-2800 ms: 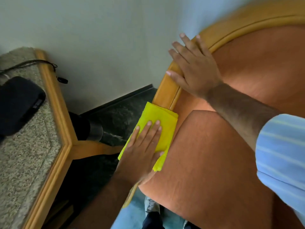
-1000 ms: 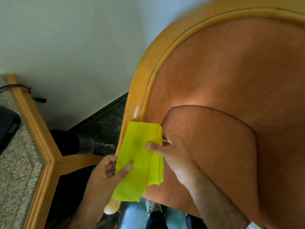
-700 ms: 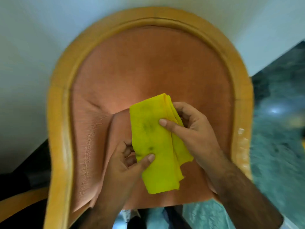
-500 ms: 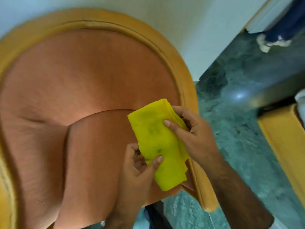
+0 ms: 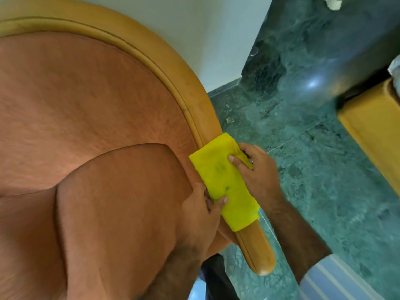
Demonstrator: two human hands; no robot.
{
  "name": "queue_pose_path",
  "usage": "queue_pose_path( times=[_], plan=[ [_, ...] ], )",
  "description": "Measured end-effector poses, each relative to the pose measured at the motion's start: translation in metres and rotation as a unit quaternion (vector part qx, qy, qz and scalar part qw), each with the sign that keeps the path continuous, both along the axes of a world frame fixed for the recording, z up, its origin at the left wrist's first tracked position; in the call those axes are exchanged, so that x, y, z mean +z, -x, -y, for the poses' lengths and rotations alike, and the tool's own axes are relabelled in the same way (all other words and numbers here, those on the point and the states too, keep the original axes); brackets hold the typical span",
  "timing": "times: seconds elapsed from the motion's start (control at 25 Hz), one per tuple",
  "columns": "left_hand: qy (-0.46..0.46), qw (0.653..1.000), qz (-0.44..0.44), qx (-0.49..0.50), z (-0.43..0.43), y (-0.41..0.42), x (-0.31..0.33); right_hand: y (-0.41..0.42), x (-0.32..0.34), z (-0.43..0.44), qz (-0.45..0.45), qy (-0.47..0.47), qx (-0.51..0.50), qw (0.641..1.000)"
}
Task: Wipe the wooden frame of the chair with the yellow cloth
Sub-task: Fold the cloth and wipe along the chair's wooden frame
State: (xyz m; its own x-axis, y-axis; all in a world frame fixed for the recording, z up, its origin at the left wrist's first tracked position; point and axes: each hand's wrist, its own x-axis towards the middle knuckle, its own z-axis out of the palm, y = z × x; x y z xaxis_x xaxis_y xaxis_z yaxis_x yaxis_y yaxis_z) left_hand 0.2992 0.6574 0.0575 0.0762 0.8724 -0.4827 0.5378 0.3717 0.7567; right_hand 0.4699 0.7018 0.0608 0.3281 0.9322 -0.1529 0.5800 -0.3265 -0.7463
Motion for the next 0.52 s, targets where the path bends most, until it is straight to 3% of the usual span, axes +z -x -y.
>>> queue_pose_path(
  times=[0.08, 0.12, 0.2, 0.28, 0.44, 0.52],
  plan=[
    [-0.068, 0.997, -0.036, -0.012, -0.013, 0.011, 0.005, 0.004, -0.003, 0.008, 0.046, -0.055, -0.024, 0.997],
    [-0.148, 0.988, -0.049, -0.014, -0.025, 0.017, 0.011, 0.008, -0.004, 0.014, 0.092, -0.100, -0.019, 0.991],
    [-0.329, 0.938, -0.092, -0.063, -0.064, 0.026, 0.020, 0.022, -0.009, 0.027, 0.177, -0.153, 0.051, 0.971],
    [-0.444, 0.865, -0.166, -0.163, -0.122, 0.031, 0.028, 0.041, -0.021, 0.039, 0.237, -0.111, 0.141, 0.955],
    [-0.477, 0.719, -0.348, -0.368, -0.233, 0.031, 0.043, 0.058, -0.036, 0.028, 0.293, -0.063, 0.158, 0.941],
    [-0.473, 0.673, -0.373, -0.429, -0.260, 0.036, 0.048, 0.060, -0.032, 0.001, 0.302, -0.081, 0.141, 0.939]
  ],
)
